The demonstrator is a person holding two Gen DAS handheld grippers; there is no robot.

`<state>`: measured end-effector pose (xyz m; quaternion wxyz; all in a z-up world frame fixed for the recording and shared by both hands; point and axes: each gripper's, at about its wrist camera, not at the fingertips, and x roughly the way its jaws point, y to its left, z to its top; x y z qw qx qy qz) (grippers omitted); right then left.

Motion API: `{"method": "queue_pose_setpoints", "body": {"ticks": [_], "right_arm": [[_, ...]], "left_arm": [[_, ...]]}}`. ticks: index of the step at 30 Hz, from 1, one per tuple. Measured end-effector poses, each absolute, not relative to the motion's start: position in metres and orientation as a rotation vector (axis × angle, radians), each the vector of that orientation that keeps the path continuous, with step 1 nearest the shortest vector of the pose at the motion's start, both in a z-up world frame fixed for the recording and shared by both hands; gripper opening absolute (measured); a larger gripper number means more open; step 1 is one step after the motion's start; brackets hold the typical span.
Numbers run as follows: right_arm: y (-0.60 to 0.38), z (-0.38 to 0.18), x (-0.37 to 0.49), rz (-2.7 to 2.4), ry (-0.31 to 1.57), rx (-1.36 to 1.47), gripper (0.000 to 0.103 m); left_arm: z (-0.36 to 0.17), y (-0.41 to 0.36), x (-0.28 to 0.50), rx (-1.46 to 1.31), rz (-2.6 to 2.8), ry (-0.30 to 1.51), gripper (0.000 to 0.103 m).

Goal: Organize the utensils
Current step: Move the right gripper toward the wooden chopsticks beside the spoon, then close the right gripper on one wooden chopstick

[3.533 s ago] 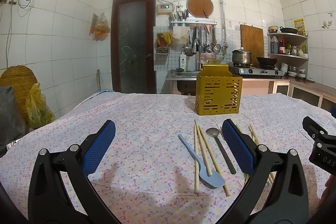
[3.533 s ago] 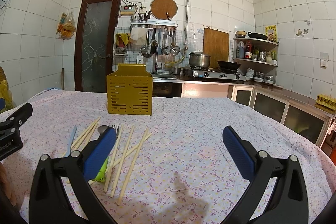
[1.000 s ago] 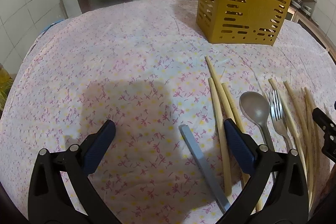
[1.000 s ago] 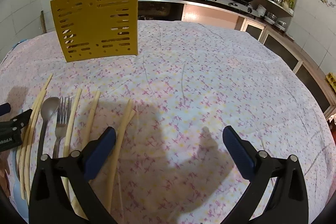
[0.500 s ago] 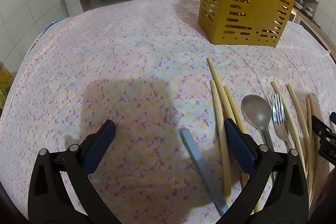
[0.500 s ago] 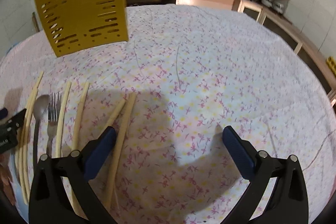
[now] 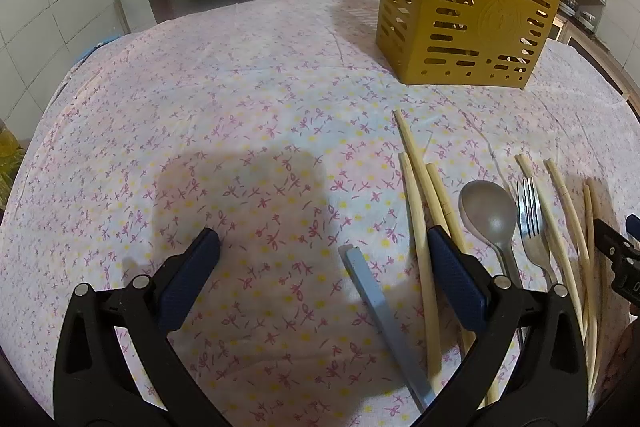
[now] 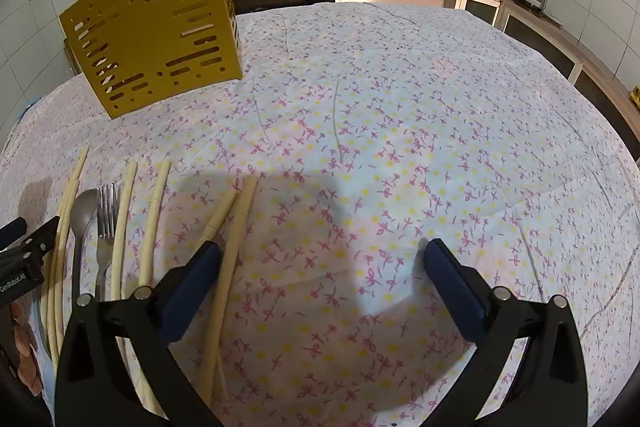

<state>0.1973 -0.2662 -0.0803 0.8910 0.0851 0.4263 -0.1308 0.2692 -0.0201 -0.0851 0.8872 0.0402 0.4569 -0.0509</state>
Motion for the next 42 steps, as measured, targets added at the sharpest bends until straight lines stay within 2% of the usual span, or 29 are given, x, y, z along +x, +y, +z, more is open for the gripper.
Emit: {"method": "queue_pose_setpoints", "body": {"ticks": [31, 34, 39, 42], "right_arm": [[-0.262, -0.078, 0.194, -0.285, 0.873, 0.162, 0.097], [-0.256, -0.075, 0.192, -0.277, 0.859, 0.149, 0.086], [-0.241, -0.070, 0.191, -0.256, 0.838, 0.126, 0.053], [-0.235, -0.069, 0.192, -0.262, 0.834, 0.122, 0.043]], "left_arm": [[-0.083, -0.021, 0.269, 0.096, -0.123, 0.947, 0.098], [-0.081, -0.028, 0.266, 0.120, -0.147, 0.929, 0.092], [-0.079, -0.035, 0.264, 0.116, -0.179, 0.924, 0.077], [-0.077, -0.041, 0.268, 0.126, -0.195, 0.936, 0.067]]}}
